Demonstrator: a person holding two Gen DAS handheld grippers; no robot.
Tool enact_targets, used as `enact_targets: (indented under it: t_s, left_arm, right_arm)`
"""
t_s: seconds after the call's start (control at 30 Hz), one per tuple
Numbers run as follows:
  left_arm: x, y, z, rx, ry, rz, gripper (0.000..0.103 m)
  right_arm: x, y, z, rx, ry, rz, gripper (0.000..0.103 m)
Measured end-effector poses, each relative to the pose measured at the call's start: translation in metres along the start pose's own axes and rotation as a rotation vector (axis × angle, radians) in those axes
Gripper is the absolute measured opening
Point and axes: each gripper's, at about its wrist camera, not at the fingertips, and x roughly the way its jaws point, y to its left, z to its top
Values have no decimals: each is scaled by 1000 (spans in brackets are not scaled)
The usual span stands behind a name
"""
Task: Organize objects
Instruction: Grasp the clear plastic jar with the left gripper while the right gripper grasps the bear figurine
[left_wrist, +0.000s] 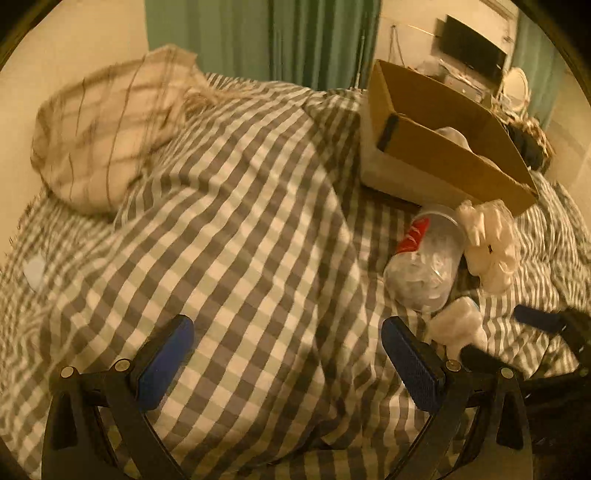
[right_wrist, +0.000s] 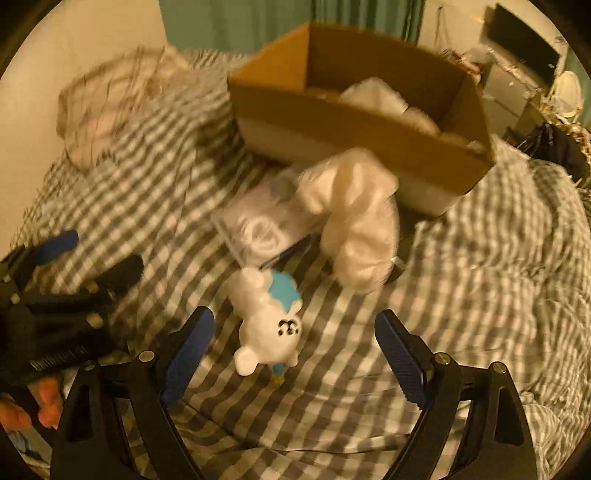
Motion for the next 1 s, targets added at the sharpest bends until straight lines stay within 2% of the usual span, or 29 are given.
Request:
enact_targets:
  t_s: [0.1,0.13,0.17,0.23,0.3,0.4,0.5,0.6,0.7,0.8,1.0]
  left_arm:
    - [-1,-1,-3,1,-6,-13,103]
    - [0,-2,-2,5,-6,-14,103]
    - [0,-4,-4,15,-9,-15,103]
    - [-1,-8,-5,29,-12,-18,103]
    - [-2,-11,-5,35,-14,-13,103]
    - [-6,-17,-3,58,-18,-27,103]
    - [-9,-30,0,99,-20,-31,103]
    - [-8,-48,4,145,-24,-49,103]
    - [-2,-68,11,207,-38,-45,103]
    - [10,-83,18,239,-28,-69,103]
    - [45,-106,25,281,34,-93,103]
  right_arm:
    - [9,5,1,-19,33,30,86]
    - [13,6,1,-26,47,35,78]
    - [18,8,0,-32,71,46,63]
    - [24,7,-2,-27,106,58,42]
    - [15,2,-5,-7,88,59,41]
    - [-20,-8,-7,23,-8,41,41]
    - [-53,-28,-7,66,-93,-44,41]
    - [-70,-56,-4,145,-147,-63,41]
    - [-68,-82,-1,202,-150,-97,41]
    - [-55,-96,-3,251,-120,-35,41]
    - [-38,-98,-2,251,-95,-5,41]
